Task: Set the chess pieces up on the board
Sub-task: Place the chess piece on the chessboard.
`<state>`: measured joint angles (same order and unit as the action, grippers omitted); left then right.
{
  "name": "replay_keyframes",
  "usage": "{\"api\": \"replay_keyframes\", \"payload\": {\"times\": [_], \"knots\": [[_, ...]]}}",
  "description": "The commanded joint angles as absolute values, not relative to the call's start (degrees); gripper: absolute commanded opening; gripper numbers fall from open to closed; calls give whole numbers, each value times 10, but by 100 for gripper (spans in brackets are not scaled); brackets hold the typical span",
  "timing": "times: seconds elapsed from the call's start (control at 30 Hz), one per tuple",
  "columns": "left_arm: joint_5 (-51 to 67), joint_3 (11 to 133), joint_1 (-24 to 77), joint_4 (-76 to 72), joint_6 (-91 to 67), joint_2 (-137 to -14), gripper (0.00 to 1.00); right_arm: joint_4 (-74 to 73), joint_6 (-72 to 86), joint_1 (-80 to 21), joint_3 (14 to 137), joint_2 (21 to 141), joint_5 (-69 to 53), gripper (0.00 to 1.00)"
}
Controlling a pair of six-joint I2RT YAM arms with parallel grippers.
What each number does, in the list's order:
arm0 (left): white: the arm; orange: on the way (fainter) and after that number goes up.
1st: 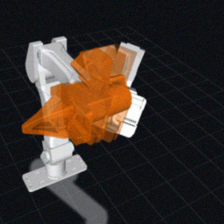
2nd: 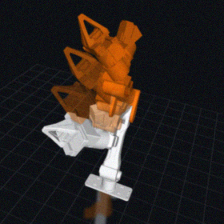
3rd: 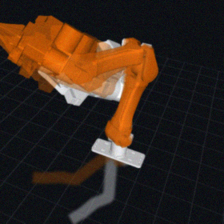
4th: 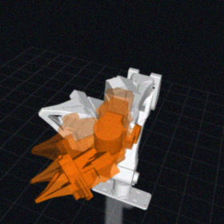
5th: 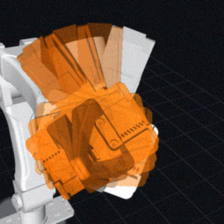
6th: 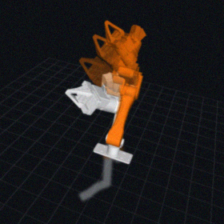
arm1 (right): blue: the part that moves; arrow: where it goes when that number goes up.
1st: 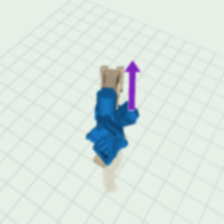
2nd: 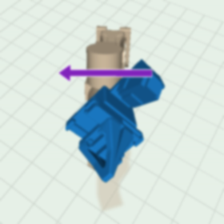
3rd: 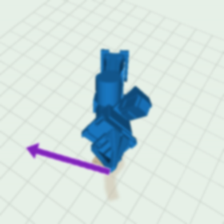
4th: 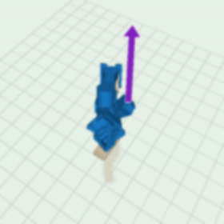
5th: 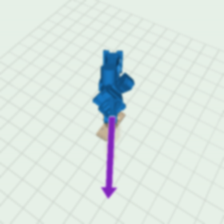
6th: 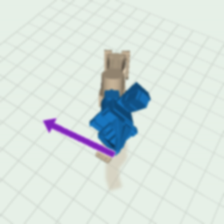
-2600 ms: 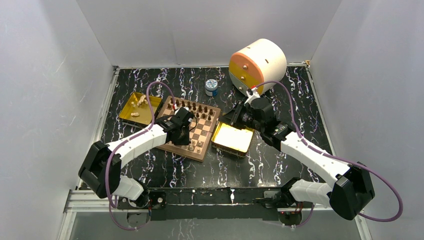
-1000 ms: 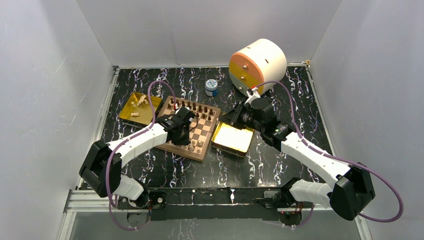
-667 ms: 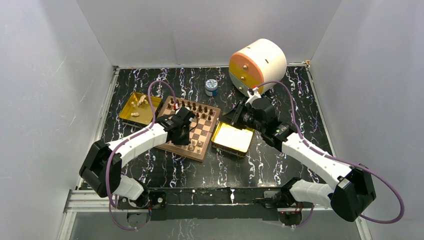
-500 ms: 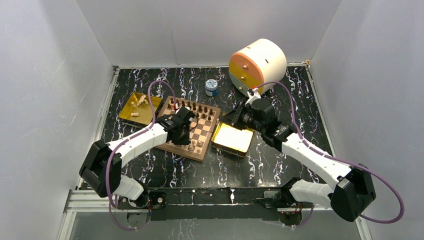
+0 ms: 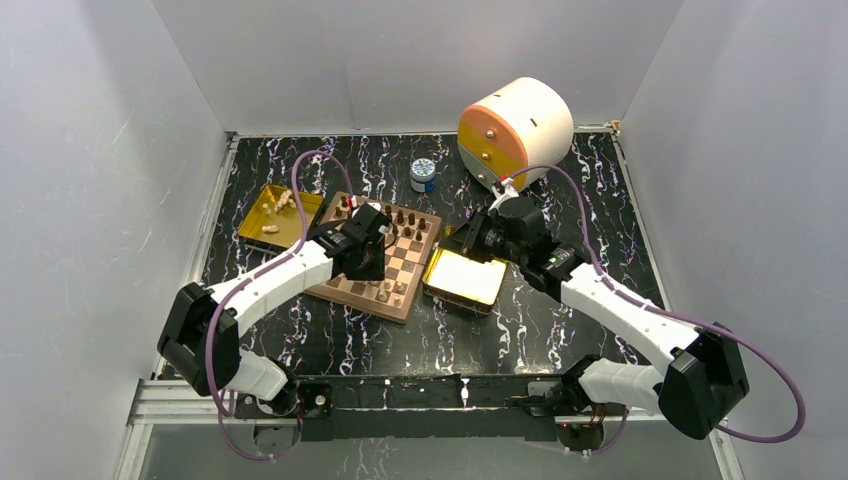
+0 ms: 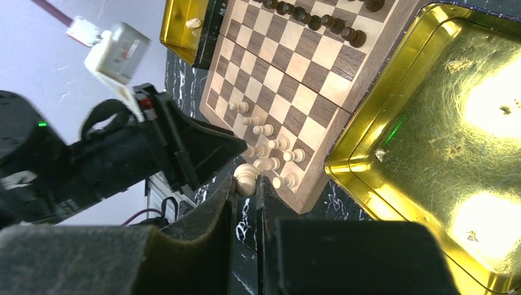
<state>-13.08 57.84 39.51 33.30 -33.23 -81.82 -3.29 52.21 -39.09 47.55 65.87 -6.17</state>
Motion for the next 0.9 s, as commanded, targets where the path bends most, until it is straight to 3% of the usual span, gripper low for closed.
{"api": "replay_keyframes", "payload": {"times": [0.0,0.5,0.87], "knots": [[-129,625,383,352,-337,-788,32,-49,499,-402,524,678,-52,16],[75,649,118,307,-299,-790,33,-182,366,-517,735,880,93,21],[113,623,86,302,-266,-803,31,-121,294,-566,792,1022,160,23]]}}
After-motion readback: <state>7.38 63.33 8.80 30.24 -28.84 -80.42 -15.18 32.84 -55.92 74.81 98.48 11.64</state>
